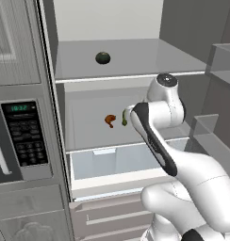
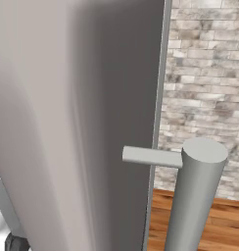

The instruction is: Place one squash and one chicken drumstick in each tupperware on the nearby counter, to pack two identical lunches.

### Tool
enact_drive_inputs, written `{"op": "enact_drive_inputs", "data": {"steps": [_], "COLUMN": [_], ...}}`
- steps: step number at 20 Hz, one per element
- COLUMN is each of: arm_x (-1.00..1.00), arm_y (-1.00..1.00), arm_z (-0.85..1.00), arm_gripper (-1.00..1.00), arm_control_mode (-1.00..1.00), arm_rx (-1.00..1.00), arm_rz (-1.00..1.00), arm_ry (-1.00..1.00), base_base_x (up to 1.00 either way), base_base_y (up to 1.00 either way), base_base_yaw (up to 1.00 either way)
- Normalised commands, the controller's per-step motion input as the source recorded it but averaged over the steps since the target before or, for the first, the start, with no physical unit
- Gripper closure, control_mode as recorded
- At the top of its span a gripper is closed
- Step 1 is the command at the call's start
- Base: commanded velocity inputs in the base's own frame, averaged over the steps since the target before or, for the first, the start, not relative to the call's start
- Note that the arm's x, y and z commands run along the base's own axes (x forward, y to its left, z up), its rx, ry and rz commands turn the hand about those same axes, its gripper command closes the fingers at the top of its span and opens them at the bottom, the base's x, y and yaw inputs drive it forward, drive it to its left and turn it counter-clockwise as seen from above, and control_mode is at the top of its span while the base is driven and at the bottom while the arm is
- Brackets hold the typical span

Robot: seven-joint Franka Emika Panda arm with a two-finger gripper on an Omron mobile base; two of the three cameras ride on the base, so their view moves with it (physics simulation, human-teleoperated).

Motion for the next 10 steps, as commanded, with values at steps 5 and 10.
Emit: {"op": "enact_drive_inputs", "data": {"steps": [5,10], "arm_x": [0.00,-0.06], "arm_y": [0.14,0.10], "arm_z": [0.54,0.64], "arm_gripper": [-1.00,-1.00], "arm_control_mode": [-1.00,-1.00], "arm_rx": [0.03,0.01], "arm_rz": [0.00,0.01], "arm_ry": [-0.41,-0.31], "base_base_x": [0.00,0.00], "base_base_y": [0.00,0.00], "base_base_yaw": [0.00,0.00]}}
